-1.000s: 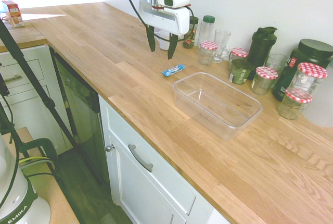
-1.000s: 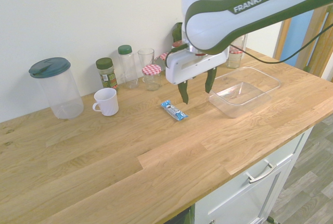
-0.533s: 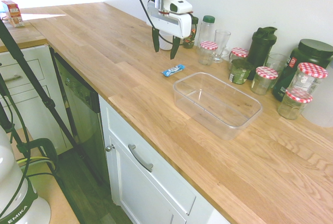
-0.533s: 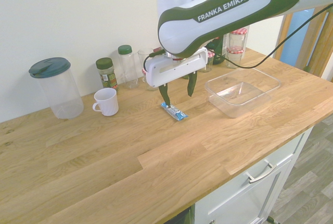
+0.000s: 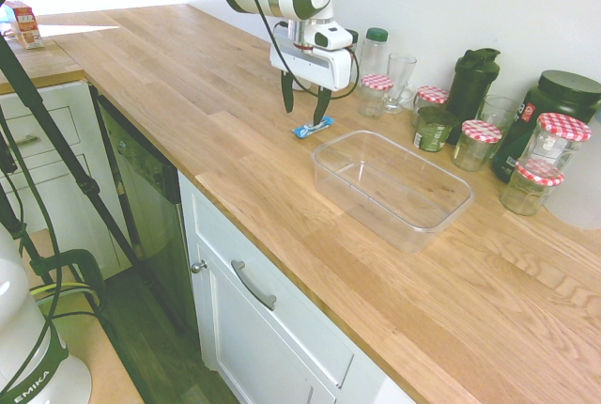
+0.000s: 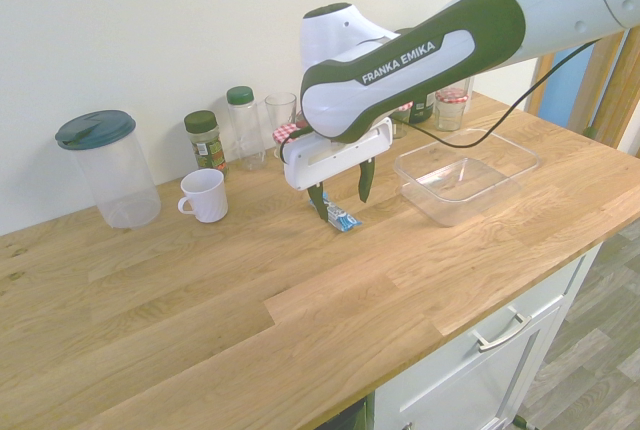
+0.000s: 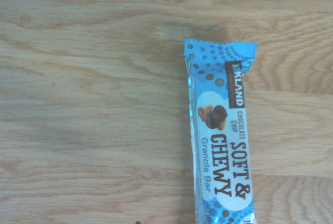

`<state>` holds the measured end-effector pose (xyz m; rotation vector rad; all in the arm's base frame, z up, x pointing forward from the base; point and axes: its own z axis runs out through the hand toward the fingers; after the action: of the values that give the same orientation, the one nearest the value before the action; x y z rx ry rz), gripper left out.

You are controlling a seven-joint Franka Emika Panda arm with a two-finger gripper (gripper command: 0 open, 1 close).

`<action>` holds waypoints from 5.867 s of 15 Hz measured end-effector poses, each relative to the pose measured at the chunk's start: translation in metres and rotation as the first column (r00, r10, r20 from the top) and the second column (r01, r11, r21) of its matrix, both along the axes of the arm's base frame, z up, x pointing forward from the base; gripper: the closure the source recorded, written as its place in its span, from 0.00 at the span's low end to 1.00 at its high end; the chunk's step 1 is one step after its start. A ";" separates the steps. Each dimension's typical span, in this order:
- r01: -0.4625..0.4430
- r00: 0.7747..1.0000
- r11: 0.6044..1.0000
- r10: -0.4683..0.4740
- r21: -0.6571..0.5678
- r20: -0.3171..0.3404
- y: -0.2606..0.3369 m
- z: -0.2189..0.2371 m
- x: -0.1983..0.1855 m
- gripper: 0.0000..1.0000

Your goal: Put the protein bar into the container

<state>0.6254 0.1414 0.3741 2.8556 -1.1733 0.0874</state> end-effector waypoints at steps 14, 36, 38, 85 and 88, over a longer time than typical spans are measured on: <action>-0.011 1.000 1.000 0.011 -0.005 -0.028 0.000 -0.033 0.012 1.00; 0.003 0.999 1.000 -0.002 -0.013 0.045 -0.007 -0.002 0.034 1.00; 0.007 0.995 1.000 -0.006 -0.010 0.098 -0.021 0.043 0.023 1.00; 0.144 0.989 0.990 -0.144 0.016 0.044 -0.196 -0.006 -0.035 0.00; 0.150 0.987 0.989 -0.151 0.016 0.053 -0.200 -0.002 -0.035 0.00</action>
<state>0.5904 -0.0584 0.3719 2.7796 -1.3998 0.1518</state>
